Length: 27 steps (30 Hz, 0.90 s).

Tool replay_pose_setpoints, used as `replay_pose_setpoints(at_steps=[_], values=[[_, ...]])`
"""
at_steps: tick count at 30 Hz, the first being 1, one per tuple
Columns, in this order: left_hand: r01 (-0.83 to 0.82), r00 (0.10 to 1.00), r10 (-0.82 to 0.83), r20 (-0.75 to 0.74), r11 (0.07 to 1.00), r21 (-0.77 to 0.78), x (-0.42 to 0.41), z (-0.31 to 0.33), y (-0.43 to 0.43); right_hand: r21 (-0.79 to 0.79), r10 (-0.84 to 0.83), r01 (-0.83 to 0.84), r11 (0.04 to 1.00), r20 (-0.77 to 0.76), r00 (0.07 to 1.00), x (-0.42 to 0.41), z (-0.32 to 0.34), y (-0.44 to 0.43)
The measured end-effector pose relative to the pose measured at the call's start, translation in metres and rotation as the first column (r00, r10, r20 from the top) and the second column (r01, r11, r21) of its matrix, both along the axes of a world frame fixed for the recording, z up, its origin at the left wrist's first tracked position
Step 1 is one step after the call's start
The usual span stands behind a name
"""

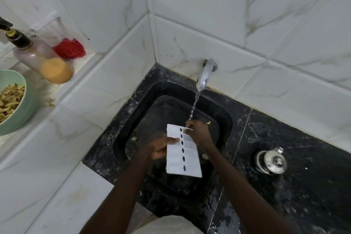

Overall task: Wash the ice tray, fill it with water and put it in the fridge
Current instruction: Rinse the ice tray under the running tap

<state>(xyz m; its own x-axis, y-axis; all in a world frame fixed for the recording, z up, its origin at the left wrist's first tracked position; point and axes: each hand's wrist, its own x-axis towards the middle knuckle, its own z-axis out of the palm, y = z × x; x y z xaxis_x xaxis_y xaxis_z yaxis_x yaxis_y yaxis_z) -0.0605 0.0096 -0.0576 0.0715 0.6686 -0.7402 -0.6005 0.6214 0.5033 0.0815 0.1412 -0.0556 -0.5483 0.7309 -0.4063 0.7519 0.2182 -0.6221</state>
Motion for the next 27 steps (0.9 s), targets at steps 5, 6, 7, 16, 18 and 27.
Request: replay_pose_setpoints(at_steps=[5,6,7,16,18,27], values=[[-0.188,0.976,0.188,-0.11,0.982,0.011,0.023,-0.001,0.01,0.26,-0.042,0.022,0.965,0.072,0.997,0.003,-0.002,-0.023],[-0.201,0.974,0.202,-0.105,0.979,0.022,0.026,-0.002,0.011,0.261,-0.028,-0.001,0.965,0.109,0.994,0.004,-0.004,-0.025],[-0.208,0.973,0.21,-0.098,0.977,0.038,0.029,-0.002,0.012,0.225,-0.024,-0.007,0.974,0.134,0.991,0.005,-0.005,-0.025],[-0.341,0.934,0.351,-0.065,0.931,0.13,0.042,0.0,0.009,0.159,0.054,-0.067,0.985,0.081,0.995,0.016,-0.004,-0.004],[-0.339,0.935,0.35,-0.066,0.932,0.131,0.046,0.001,0.01,0.184,0.014,-0.032,0.982,0.1,0.995,0.015,-0.001,0.0],[-0.378,0.915,0.379,-0.14,0.925,0.036,0.042,0.002,0.013,0.224,0.061,-0.079,0.971,0.088,0.994,0.012,0.001,0.0]])
